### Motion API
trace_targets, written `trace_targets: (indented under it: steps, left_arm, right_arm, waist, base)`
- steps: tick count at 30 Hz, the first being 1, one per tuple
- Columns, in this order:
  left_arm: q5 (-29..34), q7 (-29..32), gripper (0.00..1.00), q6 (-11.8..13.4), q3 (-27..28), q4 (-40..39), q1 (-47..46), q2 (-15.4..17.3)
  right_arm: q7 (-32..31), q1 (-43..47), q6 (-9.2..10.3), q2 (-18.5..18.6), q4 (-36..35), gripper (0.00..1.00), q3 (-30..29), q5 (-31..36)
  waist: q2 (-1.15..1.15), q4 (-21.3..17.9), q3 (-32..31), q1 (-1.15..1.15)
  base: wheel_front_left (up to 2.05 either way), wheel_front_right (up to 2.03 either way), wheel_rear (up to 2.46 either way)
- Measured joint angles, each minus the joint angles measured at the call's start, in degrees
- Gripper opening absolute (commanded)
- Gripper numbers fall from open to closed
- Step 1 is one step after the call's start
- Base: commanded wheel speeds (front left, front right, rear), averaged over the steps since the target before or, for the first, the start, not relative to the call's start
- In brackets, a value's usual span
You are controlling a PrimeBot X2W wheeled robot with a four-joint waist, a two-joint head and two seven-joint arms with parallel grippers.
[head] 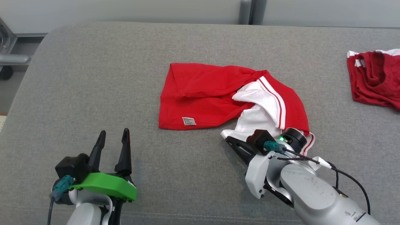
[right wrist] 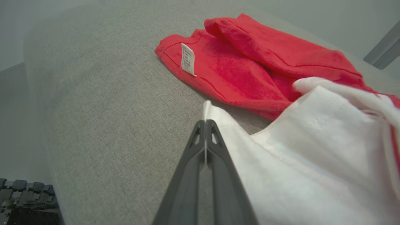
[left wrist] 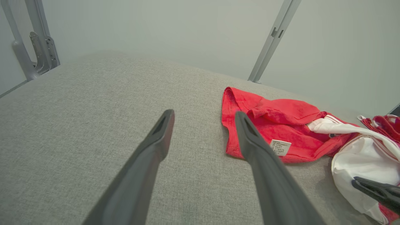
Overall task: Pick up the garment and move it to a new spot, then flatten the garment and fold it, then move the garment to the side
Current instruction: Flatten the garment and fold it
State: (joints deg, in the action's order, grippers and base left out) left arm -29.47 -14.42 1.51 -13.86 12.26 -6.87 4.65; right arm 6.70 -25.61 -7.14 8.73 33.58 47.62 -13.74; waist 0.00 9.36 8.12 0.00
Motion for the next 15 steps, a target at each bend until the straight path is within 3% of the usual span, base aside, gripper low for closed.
trace_targets:
  steps: [15]
  left_arm:
    - [-1.0,3.6,1.0,-2.1,-1.3,8.9,-0.6,0.7]
  right_arm:
    - [6.9,-1.0,0.0,0.5,-3.2,0.0,-3.9,-3.3]
  waist:
    - [0.0,-6.3,0.7,0.0]
  base:
    - [0.0,0.0,0.0]
